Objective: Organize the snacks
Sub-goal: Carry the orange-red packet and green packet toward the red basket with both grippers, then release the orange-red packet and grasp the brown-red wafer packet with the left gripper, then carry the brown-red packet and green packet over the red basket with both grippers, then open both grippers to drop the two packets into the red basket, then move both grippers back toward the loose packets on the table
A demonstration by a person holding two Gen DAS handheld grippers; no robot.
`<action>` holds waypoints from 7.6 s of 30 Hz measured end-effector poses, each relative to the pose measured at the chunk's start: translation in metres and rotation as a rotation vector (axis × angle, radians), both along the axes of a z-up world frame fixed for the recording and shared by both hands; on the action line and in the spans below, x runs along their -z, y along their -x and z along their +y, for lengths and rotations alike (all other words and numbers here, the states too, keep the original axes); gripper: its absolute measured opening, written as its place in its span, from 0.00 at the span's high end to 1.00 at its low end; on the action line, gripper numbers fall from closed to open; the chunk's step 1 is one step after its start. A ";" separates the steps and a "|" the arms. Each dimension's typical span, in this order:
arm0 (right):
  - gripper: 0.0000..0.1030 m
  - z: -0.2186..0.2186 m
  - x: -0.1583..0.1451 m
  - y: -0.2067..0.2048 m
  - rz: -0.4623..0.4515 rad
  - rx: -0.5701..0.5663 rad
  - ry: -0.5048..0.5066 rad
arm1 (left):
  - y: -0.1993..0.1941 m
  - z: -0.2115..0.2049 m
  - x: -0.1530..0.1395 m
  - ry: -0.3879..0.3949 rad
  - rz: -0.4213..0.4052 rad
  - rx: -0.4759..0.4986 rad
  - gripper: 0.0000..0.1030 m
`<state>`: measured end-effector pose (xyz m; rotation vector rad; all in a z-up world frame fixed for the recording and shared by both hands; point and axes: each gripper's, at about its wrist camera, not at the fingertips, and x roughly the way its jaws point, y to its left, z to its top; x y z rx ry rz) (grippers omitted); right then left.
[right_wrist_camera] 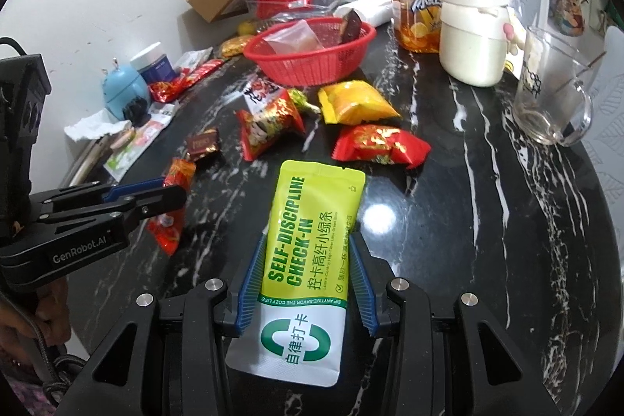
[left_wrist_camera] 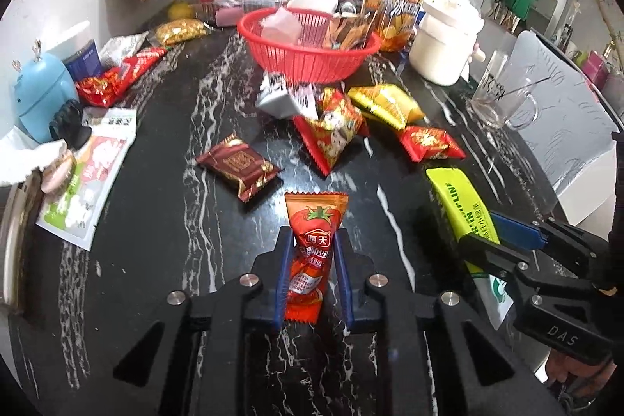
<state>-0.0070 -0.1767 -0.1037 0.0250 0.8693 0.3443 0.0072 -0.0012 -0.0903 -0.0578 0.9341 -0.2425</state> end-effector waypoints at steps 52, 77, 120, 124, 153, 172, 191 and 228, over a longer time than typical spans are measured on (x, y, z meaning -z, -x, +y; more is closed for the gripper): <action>0.60 0.006 -0.017 -0.013 -0.023 -0.034 -0.045 | -0.050 0.023 0.007 0.042 0.019 -0.045 0.28; 0.59 -0.002 -0.007 -0.030 -0.004 -0.002 -0.037 | -0.079 0.018 0.033 -0.118 0.037 -0.200 0.62; 0.60 -0.003 -0.109 -0.040 -0.240 -0.055 -0.079 | -0.036 -0.004 -0.106 0.080 -0.284 0.020 0.62; 0.60 0.000 -0.122 -0.058 -0.275 -0.063 -0.070 | -0.056 -0.007 -0.114 0.095 -0.305 0.030 0.62; 0.59 0.034 -0.103 -0.240 -0.235 -0.131 -0.051 | -0.233 0.002 -0.078 0.043 -0.230 -0.014 0.62; 0.50 0.029 -0.061 -0.267 -0.104 -0.095 -0.020 | -0.261 -0.003 -0.031 -0.065 -0.072 -0.071 0.62; 0.49 0.011 -0.098 -0.233 -0.160 -0.041 0.000 | -0.242 -0.009 -0.063 -0.077 -0.096 -0.069 0.60; 0.31 -0.002 -0.165 -0.061 -0.334 0.001 0.004 | -0.076 -0.023 -0.141 -0.069 -0.297 -0.008 0.38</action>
